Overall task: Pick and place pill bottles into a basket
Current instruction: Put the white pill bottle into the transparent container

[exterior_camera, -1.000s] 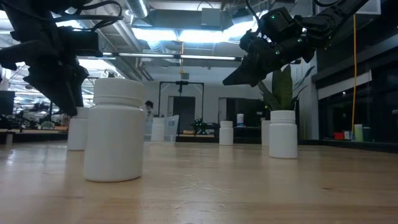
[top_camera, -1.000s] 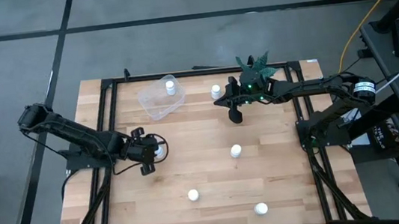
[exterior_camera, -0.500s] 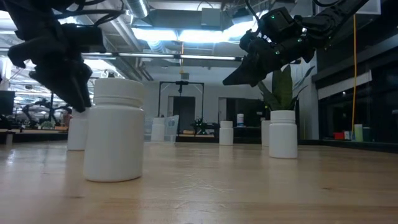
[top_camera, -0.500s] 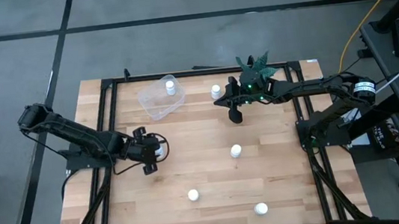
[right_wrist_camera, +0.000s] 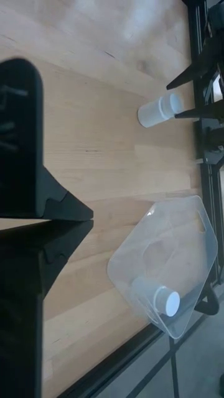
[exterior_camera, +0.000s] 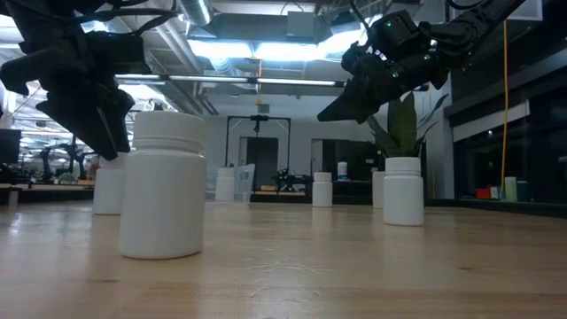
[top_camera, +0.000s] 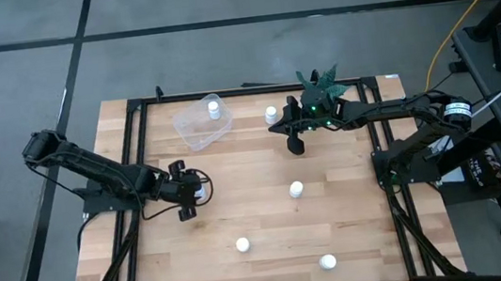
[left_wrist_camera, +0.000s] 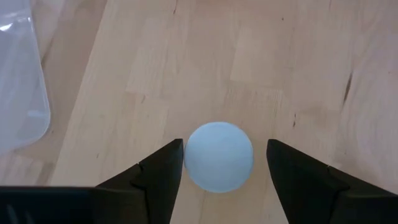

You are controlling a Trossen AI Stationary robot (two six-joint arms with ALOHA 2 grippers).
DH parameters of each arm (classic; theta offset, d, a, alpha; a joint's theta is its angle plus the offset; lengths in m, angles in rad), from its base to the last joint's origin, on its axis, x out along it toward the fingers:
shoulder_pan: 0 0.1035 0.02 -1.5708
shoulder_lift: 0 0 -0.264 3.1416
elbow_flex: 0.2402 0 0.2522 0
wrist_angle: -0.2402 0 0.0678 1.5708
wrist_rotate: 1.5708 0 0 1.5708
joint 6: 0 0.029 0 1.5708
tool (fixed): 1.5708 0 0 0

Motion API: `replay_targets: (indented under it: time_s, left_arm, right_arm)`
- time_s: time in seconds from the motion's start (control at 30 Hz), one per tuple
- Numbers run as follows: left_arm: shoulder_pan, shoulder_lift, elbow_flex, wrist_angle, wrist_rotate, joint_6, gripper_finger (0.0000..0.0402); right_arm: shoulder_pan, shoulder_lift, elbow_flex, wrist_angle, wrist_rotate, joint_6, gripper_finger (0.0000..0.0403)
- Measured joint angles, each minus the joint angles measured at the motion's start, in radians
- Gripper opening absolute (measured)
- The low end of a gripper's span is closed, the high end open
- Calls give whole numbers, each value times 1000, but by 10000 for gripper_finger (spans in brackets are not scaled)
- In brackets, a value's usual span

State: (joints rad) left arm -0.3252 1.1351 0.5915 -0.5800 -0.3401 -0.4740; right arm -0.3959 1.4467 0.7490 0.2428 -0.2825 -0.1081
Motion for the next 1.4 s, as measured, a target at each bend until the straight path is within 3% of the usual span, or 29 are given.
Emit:
replay_targets:
  time_s: [0.63,1.4]
  left_arm:
    - [0,72,0,-8,-8,16,224]
    - [0,67,53,-34,0,33,225]
  right_arm:
    - [0,0,0,0,0,0,7]
    - [0,0,0,0,0,0,7]
